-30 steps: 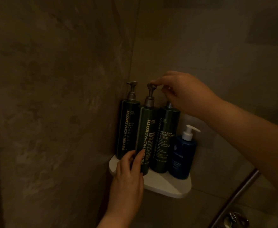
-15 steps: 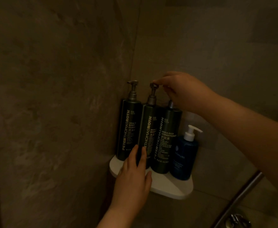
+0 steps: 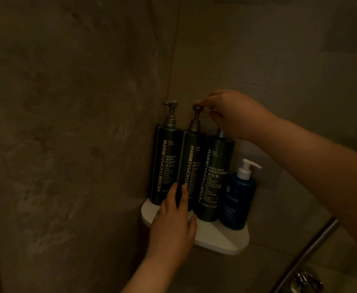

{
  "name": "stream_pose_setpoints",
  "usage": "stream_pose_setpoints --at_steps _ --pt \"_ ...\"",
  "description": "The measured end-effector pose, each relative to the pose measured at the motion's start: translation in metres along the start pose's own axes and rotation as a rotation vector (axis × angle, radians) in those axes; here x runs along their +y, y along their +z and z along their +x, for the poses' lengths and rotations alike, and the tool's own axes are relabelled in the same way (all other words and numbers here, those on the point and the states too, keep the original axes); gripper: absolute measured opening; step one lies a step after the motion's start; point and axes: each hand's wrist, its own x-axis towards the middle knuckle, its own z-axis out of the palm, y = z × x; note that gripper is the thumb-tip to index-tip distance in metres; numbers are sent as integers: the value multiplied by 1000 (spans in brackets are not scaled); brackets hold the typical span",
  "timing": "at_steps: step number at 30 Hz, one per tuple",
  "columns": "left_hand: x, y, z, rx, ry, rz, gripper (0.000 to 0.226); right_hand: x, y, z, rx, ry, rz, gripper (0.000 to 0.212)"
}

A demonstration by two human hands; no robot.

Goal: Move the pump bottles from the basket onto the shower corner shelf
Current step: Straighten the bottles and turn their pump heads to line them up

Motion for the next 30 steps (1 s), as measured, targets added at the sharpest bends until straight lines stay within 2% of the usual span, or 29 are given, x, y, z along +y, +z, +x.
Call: stream_pose_setpoints --at_steps 3,6,9,15,25,30 --pt "0 0 -1 9 17 -9 73 2 -2 -1 -22 37 30 44" --pt "-2 0 -3 14 17 -26 75 6 -6 -4 -39 164 138 45" --pt "-3 0 -5 11 13 -33 74 16 -12 -9 -57 231 196 37" --pt "-3 1 -3 4 6 -21 74 27 -20 -16 -112 239 228 26" --pt "-3 0 -6 36 -6 -90 76 27 -25 -24 -200 167 214 27" --pt "-2 -3 -11 82 17 -134 75 25 -30 -27 -188 119 245 26"
